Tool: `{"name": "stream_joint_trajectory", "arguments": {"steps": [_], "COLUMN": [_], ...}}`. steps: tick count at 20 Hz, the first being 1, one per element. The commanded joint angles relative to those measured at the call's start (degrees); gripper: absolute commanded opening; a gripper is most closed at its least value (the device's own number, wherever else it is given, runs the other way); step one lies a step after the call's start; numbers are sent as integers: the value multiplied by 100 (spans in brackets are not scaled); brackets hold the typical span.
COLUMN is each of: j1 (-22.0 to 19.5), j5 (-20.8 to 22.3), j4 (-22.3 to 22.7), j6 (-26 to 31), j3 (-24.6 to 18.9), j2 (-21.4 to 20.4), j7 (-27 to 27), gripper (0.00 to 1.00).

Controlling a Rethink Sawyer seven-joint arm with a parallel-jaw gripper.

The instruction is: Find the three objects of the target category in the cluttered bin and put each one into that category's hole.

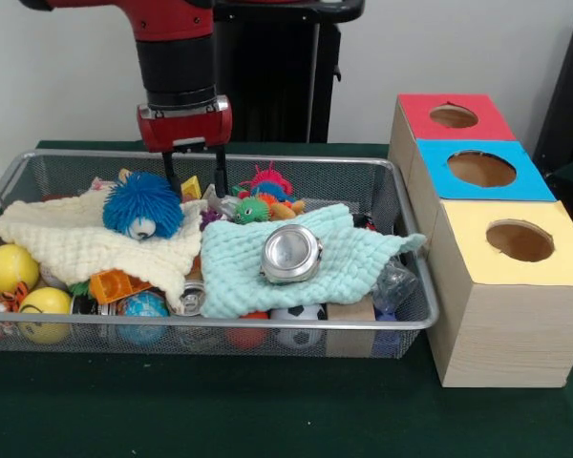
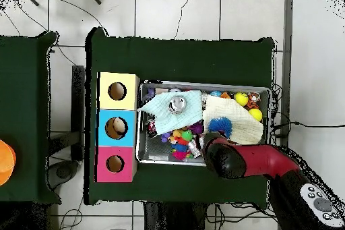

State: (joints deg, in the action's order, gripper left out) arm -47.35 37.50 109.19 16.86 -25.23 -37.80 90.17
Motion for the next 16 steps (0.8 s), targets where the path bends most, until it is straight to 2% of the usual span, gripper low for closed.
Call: {"name": "stream_joint_trajectory", "arguments": {"steps": [1, 10, 16], "j1": [503, 1017, 1102], "j5": [743, 1101, 1144], "j4": [-792, -962, -966], "j6": [580, 372, 300], "j3": [259, 738, 846], "j2": [-490, -512, -497], "j7": [-480, 14, 41], "gripper": [100, 100, 100]}}
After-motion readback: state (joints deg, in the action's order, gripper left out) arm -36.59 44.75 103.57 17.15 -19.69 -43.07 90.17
